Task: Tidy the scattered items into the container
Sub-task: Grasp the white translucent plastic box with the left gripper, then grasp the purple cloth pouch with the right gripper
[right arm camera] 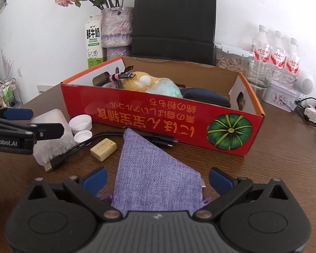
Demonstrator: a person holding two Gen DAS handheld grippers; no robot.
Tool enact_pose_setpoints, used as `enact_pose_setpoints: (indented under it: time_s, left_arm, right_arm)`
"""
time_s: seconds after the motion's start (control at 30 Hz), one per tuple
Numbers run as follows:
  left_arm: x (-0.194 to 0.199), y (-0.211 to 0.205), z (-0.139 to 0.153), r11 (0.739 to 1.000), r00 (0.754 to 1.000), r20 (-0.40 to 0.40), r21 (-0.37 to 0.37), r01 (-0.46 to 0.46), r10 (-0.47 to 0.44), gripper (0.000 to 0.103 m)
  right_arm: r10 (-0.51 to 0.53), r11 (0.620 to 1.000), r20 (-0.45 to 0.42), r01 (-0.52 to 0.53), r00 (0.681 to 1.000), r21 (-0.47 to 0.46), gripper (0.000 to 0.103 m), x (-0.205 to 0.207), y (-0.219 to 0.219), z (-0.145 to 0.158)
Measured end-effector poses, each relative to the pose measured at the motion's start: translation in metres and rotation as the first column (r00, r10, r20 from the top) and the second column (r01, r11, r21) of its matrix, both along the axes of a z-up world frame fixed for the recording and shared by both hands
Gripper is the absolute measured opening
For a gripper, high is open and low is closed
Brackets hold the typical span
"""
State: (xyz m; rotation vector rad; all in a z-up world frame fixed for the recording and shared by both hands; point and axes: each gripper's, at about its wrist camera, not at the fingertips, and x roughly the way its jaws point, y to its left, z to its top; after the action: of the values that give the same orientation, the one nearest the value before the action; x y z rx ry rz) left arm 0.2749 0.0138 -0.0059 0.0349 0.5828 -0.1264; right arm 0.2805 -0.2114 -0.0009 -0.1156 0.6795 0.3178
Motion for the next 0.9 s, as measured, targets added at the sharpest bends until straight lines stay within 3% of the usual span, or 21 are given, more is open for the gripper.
enact_pose_setpoints:
  time_s: [0.2,0.5,0.57,0.83,0.9]
  left_arm:
    - [0.007,-0.004,-0.008,1.000,0.999,-0.025,0.014,0.026,-0.025,0.103]
    - [0.013,0.003,-0.014,0.999,0.998,-0.059,-0.041,0.009,-0.012,0.103]
    - [0.011,0.004,-0.015,0.999,0.998,-0.061,-0.051,0.002,-0.005,0.103]
    - [0.000,0.005,-0.013,0.998,0.999,-0.043,-0.054,-0.028,0.026,0.103]
    - [-0.002,0.006,-0.012,0.998,0.999,-0.039,-0.064,-0.024,0.021,0.096]
  right_arm:
    - [0.018,1.000,-0.004,-0.018,1.000,0.007,0.089,0.004,0.000,-0.005]
    - [0.043,0.999,0.038,-0.043,0.998,0.003,0.061,-0.006,-0.002,0.000]
    - [0.049,0.999,0.046,-0.049,0.998,0.011,0.052,-0.009,-0.003,0.002]
    - [0.057,0.996,0.071,-0.062,0.996,0.063,0.034,-0.024,-0.016,0.010]
    - [0.053,0.995,0.077,-0.060,0.996,0.083,0.031,-0.027,-0.020,0.013]
